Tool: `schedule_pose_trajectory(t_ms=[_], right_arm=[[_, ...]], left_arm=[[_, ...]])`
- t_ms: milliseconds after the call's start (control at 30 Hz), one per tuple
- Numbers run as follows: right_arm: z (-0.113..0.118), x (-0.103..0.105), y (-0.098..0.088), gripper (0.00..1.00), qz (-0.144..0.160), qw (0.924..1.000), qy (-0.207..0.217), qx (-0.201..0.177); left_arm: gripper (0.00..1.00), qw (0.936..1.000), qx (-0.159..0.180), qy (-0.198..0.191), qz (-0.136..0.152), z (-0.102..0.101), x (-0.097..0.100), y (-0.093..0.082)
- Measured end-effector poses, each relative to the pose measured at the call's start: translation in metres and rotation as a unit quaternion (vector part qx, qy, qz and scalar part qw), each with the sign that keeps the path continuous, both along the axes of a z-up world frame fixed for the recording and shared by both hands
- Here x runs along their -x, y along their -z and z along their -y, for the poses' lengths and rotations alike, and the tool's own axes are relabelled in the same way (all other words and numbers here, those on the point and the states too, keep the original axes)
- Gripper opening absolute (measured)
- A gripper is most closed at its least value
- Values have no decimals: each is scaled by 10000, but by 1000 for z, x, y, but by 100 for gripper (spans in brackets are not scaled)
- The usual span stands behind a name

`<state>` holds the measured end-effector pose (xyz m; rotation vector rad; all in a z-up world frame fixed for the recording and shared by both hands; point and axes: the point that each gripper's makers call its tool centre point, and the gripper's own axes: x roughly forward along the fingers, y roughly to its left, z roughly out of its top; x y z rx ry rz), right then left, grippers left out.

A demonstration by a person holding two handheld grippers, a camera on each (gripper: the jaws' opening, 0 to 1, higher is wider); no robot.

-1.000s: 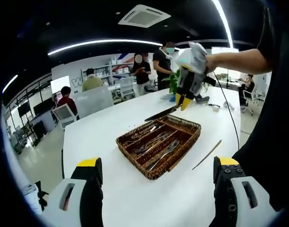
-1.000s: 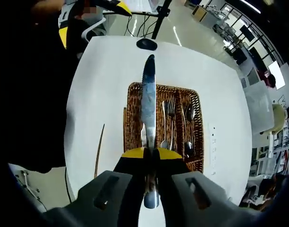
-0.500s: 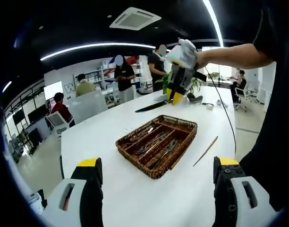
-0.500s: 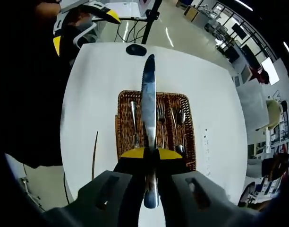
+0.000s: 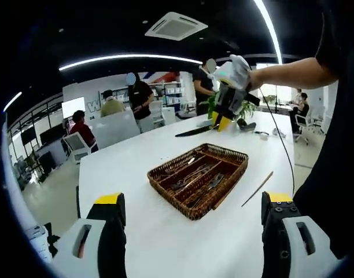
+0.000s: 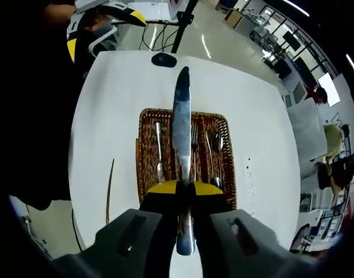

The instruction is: Arrange the knives, forks, and spoons in their matching storage slots by inserting each utensil handle-first until every utensil is classified and aligned in the correct compartment

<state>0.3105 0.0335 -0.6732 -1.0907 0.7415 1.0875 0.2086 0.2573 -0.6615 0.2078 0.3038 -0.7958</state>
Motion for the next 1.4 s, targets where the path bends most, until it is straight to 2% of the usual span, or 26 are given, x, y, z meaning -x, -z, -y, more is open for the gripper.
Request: schedule_pose_trajectory(t_ms=[467,733,967,1400], right_arm=[[-4,11,40,5,-109,9999,2,-31],[-6,7,64,5,-22,10000,4,13],[-6,6,91,5,-65,10000,46,41],[-11,6,139,5,-462,9988,-81,156]], left_arm=[[100,9999,84,-75,-45,1,0,5],[100,9999,42,-113,-61,-4,3,7],[100,9998,22,-167,-80,-11,5,8],[100,9990,-49,-393,-187,-25,10,12]])
